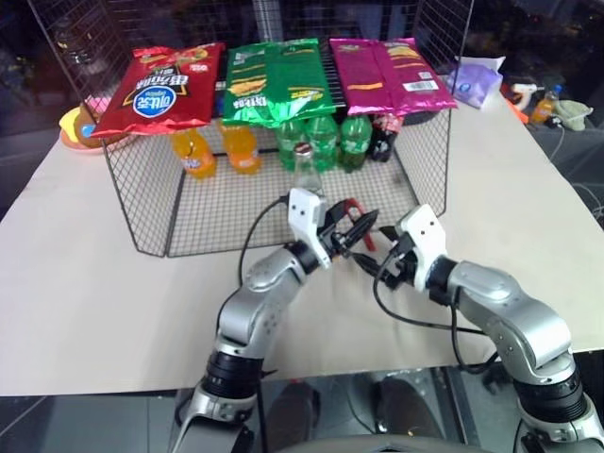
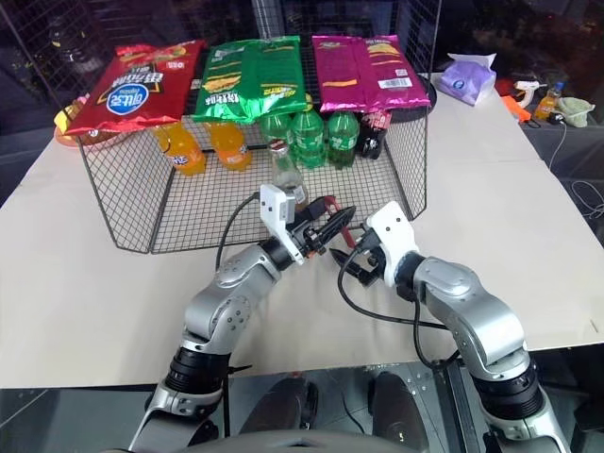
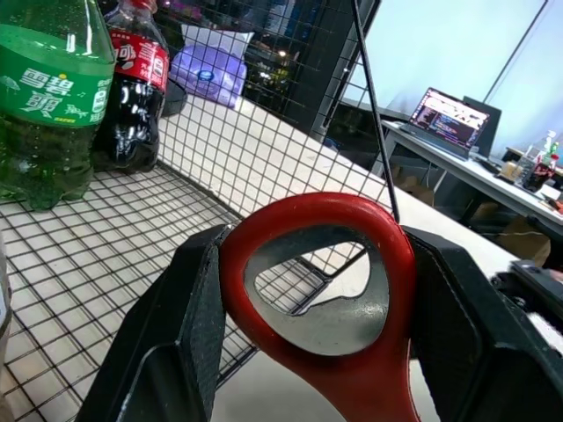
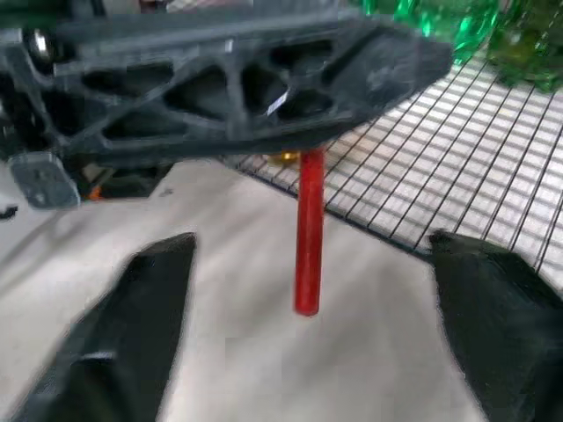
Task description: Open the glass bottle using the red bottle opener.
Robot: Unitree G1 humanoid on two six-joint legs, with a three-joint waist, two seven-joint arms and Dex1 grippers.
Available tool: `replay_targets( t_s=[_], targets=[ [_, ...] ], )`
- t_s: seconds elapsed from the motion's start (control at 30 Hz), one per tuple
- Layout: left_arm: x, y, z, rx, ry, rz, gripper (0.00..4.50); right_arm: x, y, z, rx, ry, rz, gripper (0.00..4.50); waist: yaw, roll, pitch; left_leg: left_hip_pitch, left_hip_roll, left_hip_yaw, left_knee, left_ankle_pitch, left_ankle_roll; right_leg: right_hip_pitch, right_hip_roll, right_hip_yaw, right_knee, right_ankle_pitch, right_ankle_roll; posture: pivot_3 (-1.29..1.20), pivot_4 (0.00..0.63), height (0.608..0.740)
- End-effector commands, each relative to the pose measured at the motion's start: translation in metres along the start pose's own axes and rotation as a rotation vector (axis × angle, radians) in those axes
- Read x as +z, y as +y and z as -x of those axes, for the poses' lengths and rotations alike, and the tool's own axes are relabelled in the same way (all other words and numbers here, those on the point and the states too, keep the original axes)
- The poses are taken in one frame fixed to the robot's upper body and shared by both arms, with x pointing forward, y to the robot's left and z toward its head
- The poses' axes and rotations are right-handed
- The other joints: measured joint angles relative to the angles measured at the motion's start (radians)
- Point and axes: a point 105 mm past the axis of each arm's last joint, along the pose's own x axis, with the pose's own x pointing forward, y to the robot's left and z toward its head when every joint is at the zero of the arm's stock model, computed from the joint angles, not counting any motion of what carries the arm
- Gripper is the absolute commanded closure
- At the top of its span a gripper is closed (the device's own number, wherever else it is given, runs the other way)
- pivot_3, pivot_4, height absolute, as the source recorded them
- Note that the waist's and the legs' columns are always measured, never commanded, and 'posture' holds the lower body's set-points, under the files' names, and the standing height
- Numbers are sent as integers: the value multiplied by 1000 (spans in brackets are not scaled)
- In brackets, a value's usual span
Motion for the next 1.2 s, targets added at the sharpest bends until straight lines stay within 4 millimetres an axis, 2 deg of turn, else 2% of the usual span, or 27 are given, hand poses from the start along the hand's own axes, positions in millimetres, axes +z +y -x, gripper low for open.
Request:
replay_targets(
  t_s=[0.03,0.2,0.63,0.87,0.9,1.0,1.1,1.2],
  targets=[
    [12,-4,1,-4,-56,2,2186,11,4,0,10,-39,-12,1941,0,0,0,0,0,0,0,0,0,0,0,0,0,0,0,0,150,740],
    [12,-3,3,3,-67,17,2186,3,7,-3,27,5,-26,4461,0,0,0,0,0,0,0,0,0,0,0,0,0,0,0,0,150,740],
    [16,-7,4,-24,-97,64,2186,-11,4,-5,18,84,-33,4461,0,0,0,-1,0,0,0,0,0,-1,0,0,0,0,0,0,150,740],
    [29,-14,10,-89,-171,72,2186,-10,0,-7,-3,73,-19,4461,0,0,0,-1,0,0,0,0,0,-2,0,0,0,0,0,0,150,740],
    [31,-14,11,-96,-186,79,1188,-9,-1,-7,-8,68,-16,4500,-1,0,0,-1,0,0,0,0,0,-2,0,0,0,0,0,0,150,740],
    [32,-11,14,-78,-180,50,65,-8,-7,-7,-39,55,-22,4500,0,0,0,-2,0,0,0,0,0,-2,0,0,0,0,0,0,150,740],
    [33,-11,21,-70,-172,30,65,-8,-18,-4,-94,42,-35,4500,-1,0,0,-3,0,0,0,0,0,-2,0,0,0,0,0,0,150,740],
    [34,-13,39,-72,-148,6,65,-7,-39,5,-186,24,-48,4500,-2,0,0,-4,0,1,0,0,0,-4,0,1,0,0,0,0,150,740]
  ],
)
